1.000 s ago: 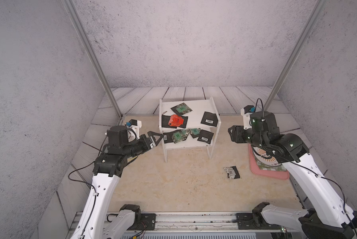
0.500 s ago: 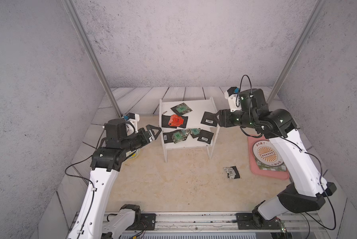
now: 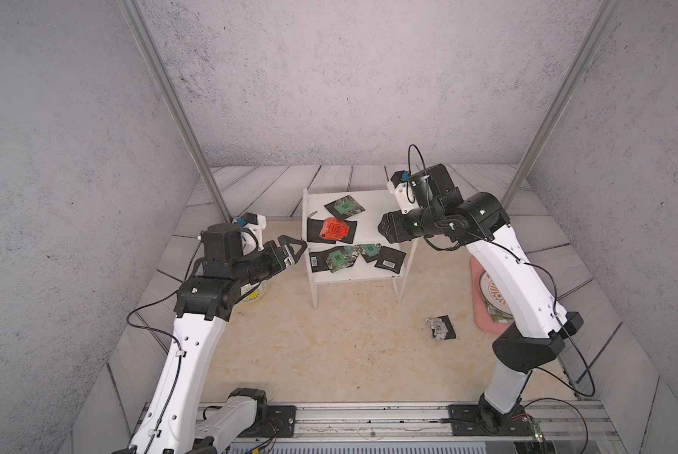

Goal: Remove the tea bags from the shelf
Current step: Pick up the tea bag from the shelf.

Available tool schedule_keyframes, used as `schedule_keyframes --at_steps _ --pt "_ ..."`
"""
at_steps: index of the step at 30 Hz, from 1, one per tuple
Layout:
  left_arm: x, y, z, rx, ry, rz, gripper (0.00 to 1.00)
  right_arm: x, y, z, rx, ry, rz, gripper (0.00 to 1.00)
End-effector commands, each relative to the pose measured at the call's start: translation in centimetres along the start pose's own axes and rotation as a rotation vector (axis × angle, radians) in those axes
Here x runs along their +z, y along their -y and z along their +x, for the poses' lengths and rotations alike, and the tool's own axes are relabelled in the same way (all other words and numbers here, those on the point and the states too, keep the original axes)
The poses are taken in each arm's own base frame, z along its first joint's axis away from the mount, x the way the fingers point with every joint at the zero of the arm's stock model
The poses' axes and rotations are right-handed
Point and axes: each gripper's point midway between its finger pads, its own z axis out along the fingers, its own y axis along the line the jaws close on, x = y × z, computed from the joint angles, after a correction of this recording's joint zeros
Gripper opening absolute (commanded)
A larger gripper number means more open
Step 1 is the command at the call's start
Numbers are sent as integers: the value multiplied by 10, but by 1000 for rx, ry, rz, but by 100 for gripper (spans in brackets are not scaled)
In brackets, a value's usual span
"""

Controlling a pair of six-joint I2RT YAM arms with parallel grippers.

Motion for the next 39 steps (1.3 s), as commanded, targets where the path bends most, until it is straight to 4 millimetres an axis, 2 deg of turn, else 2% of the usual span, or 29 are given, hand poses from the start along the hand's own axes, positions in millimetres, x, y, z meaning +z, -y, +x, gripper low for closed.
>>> schedule_keyframes --at_steps 1,6,13,20,25,29,39 --pt "-2 7 0 19 3 31 82 13 5 6 -15 -44 35 61" --pt "-1 5 1 17 2 26 82 27 -1 11 -4 -68 7 61" --pt "0 2 4 11 -2 21 82 37 -24 13 -3 -86 -71 61" --pt "2 -1 5 10 -5 17 82 36 -37 4 -14 -59 -127 61" --pt "3 0 5 8 -9 20 82 19 -37 -11 -53 -5 -121 63" --pt "2 2 4 12 -6 27 82 9 -30 -12 -99 19 -88 65" --pt "2 5 3 16 -8 41 82 22 -15 7 -196 -30 -20 69"
